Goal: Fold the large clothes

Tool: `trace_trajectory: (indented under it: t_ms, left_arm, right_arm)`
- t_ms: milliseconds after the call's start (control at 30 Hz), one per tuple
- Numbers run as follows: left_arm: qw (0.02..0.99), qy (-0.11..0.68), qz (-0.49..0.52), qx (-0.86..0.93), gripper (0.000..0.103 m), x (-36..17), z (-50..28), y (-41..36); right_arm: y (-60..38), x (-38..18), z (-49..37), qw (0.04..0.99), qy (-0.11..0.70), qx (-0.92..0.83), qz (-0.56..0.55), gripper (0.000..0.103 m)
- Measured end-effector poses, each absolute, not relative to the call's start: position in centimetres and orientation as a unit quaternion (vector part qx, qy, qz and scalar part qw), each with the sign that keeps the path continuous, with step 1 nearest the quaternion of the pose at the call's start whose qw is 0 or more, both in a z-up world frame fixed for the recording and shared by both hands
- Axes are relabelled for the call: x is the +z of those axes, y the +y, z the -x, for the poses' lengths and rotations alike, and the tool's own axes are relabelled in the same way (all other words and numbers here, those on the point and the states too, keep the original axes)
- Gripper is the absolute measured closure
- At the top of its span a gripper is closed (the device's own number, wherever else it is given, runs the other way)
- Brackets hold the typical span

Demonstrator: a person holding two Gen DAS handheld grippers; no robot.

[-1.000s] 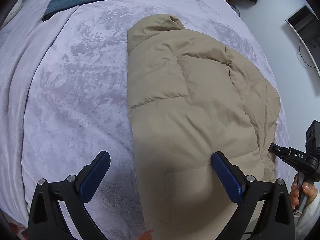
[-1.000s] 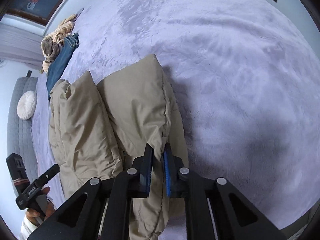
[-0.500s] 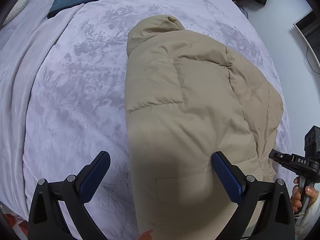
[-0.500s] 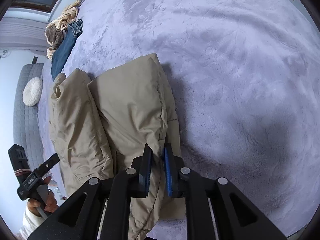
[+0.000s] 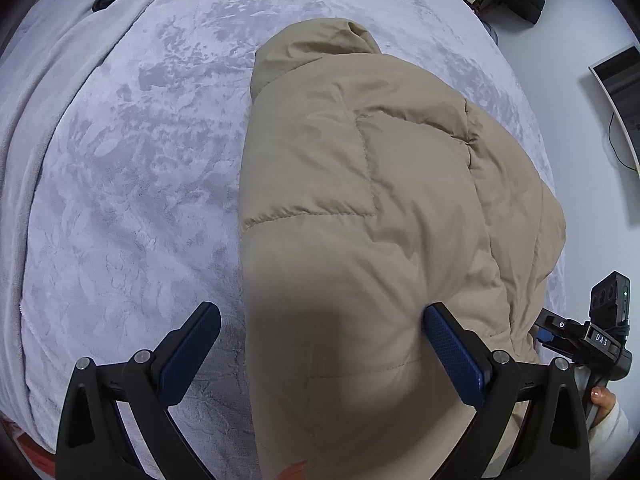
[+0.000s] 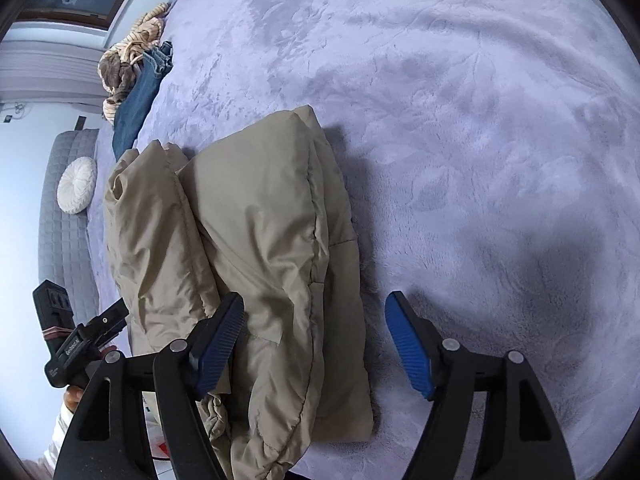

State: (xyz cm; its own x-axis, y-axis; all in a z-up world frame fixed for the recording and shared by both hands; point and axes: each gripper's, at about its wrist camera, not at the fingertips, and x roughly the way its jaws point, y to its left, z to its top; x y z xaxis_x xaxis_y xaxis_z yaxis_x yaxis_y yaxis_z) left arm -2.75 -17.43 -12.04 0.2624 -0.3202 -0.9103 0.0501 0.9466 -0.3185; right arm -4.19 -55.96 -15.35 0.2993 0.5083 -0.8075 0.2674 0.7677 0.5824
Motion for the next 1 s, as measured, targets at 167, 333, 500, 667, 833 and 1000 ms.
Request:
trace_trajectory:
  t_ms: [167, 333, 500, 667, 833, 1000]
  left_arm:
    - [0.786, 0.596, 0.114, -0.119, 0.001, -12.2, 2.7, -17.4]
    - [0.785, 0.597, 0.116, -0.122, 0.001, -12.5, 2.5, -17.4]
    - [0.784, 0.598, 0.115, -0.123, 0.001, -12.6, 2.3, -17.4]
    - [0.779, 0.600, 0.123, -0.136, 0.001, -12.7, 2.1, -17.4]
    - [0.769, 0.599, 0.155, -0.161, 0.001, -12.9, 1.3, -16.5]
    - [0.766, 0.589, 0.190, -0.175, 0.001, -13.2, -0.3, -14.4]
  right_arm:
    - [-56.2, -16.0, 3.7, 0.730, 0.582, 0.098, -0.346, 0.016]
    - [-56.6, -17.4, 3.0, 0.713, 0.582, 0.111, -0.375, 0.015]
    - [-56.8, -19.1, 2.5, 0.687, 0.568, 0.135, -0.432, 0.000]
    - [-56.0, -19.9, 1.8, 0.677, 0.564, 0.153, -0.447, 0.000]
    - [-54.9, -19.0, 0.7, 0.669, 0.544, 0.213, -0.459, 0.000]
    - [-53.7, -18.0, -0.1, 0.679, 0.560, 0.229, -0.415, 0.000]
